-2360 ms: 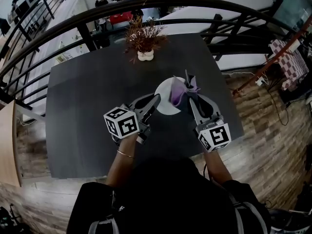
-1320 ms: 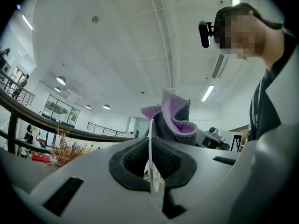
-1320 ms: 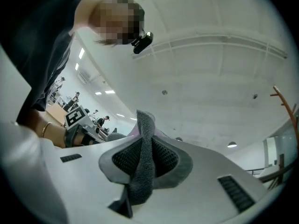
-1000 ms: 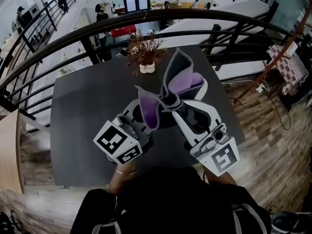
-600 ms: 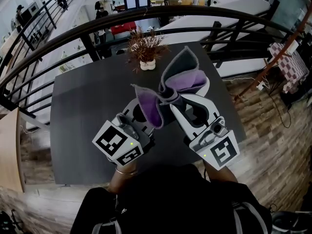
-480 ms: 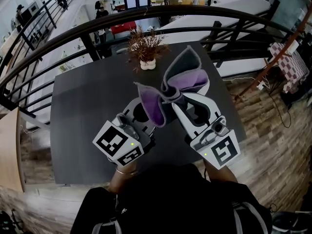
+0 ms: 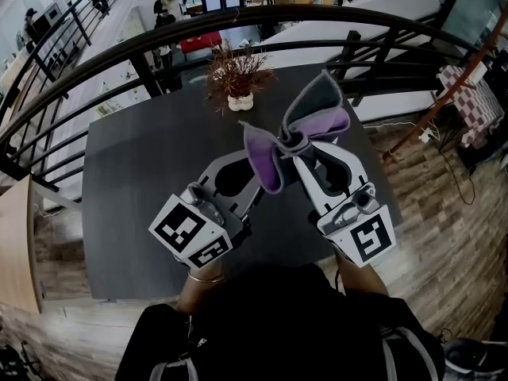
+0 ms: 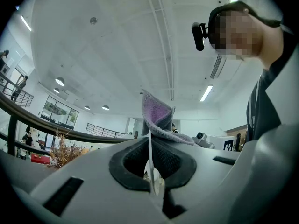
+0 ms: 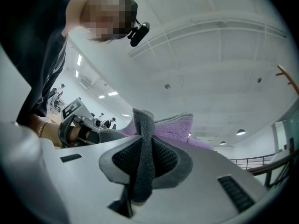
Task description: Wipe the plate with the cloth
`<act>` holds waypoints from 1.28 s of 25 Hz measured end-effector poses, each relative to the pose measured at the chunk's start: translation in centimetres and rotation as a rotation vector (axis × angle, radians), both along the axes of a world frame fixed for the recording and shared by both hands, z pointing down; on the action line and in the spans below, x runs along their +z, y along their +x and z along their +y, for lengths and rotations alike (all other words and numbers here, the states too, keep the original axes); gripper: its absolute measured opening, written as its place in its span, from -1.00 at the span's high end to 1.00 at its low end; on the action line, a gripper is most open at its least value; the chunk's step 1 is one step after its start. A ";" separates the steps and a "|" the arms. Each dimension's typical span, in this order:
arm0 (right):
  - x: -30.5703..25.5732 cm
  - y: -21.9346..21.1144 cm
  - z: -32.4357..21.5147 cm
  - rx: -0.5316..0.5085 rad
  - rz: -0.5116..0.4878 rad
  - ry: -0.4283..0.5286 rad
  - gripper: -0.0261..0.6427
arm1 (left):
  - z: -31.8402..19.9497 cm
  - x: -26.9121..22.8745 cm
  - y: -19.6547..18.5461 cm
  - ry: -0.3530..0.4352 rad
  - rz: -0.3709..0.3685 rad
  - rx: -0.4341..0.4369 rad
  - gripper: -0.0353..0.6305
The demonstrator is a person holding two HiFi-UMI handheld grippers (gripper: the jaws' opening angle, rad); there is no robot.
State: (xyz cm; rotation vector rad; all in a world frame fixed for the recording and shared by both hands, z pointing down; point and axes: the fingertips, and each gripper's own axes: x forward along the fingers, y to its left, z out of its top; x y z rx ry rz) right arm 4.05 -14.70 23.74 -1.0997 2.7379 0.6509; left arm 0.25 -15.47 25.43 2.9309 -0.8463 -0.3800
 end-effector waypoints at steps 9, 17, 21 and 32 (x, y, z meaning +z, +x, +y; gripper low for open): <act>0.1 1.9 -1.4 0.067 -0.014 -0.010 0.75 | -0.2 -0.1 -0.3 0.006 0.015 -0.013 0.84; 1.1 3.8 -2.5 0.138 0.000 -0.040 0.75 | -0.4 -0.3 -0.4 0.018 0.012 -0.019 0.84; 1.7 4.6 -2.9 0.167 0.003 -0.056 0.75 | -0.5 -0.2 -0.6 0.020 0.012 -0.026 0.84; 2.4 7.0 -3.4 0.235 -0.012 -0.087 0.75 | -1.1 0.0 -2.0 0.019 0.024 -0.065 0.84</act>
